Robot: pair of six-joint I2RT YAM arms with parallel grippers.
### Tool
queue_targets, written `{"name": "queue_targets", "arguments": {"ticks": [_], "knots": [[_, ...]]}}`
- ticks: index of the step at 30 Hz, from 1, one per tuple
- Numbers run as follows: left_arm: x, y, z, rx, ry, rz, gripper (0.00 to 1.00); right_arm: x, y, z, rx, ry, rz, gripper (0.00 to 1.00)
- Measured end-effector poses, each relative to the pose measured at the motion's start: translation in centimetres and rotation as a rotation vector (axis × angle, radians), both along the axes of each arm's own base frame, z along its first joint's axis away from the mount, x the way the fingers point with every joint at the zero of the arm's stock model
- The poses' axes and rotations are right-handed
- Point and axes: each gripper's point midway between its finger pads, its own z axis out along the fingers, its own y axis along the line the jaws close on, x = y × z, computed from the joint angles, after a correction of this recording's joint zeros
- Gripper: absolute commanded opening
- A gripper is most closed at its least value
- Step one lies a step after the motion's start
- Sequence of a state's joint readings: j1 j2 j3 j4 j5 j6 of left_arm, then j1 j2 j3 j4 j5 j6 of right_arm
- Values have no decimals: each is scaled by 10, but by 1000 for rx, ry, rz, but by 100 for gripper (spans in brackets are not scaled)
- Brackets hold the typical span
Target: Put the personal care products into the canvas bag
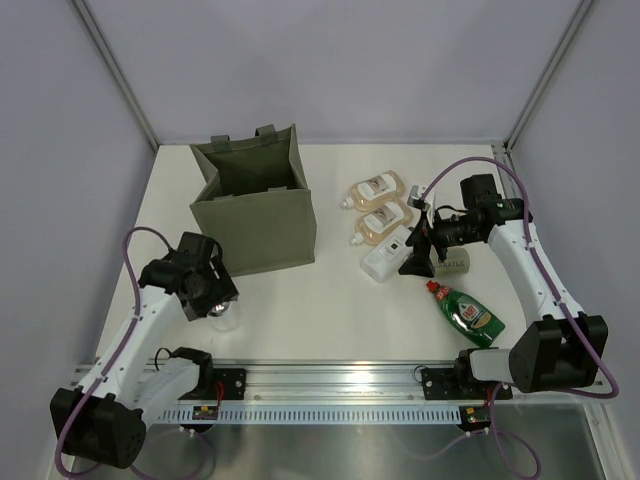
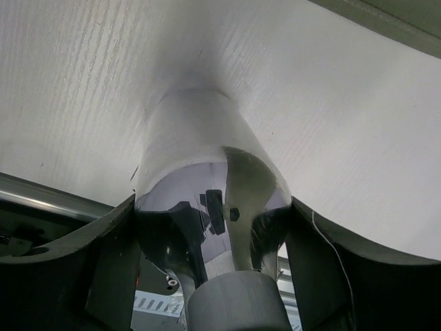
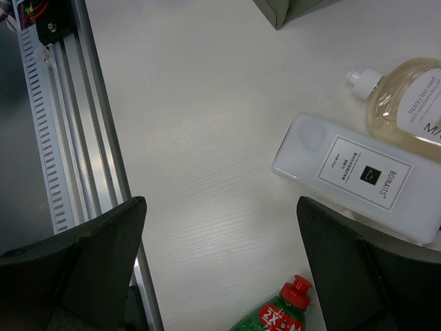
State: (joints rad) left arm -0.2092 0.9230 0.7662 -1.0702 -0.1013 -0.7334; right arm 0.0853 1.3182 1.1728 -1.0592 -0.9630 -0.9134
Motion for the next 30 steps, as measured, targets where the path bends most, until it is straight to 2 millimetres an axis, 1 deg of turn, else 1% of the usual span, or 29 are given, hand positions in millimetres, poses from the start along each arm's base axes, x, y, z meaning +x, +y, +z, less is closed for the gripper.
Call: {"name": "queue_targets", "arguments": {"ticks": [2, 5, 7, 12, 17, 20, 24, 26, 28, 30], "knots": [[-2, 0, 2, 5, 8, -7, 0, 0, 0, 0, 0, 0, 0, 100], [-3, 0, 18, 9, 3, -11, 0, 0, 0, 0, -1, -5, 4, 100], [3, -1, 37, 0, -37, -13, 0, 0, 0, 0, -2, -8, 6, 99], [22, -9, 85, -58, -199, -19, 0, 0, 0, 0, -1, -9, 7, 100], [25, -25, 121, -159, -281, -40, 0, 0, 1, 1, 6, -9, 10, 100], [29, -40, 154, -246, -348, -75, 0, 0, 2, 2, 15, -8, 13, 99], [41, -71, 213, -421, -488, -149, 0, 0, 3, 3, 21, -1, 13, 99], [47, -82, 239, -488, -539, -178, 0, 1, 3, 3, 23, 0, 12, 100], [58, -92, 269, -543, -593, -206, 0, 1, 3, 3, 24, 3, 10, 99], [73, -99, 300, -568, -650, -230, 0, 0, 3, 3, 25, 7, 7, 99]]}}
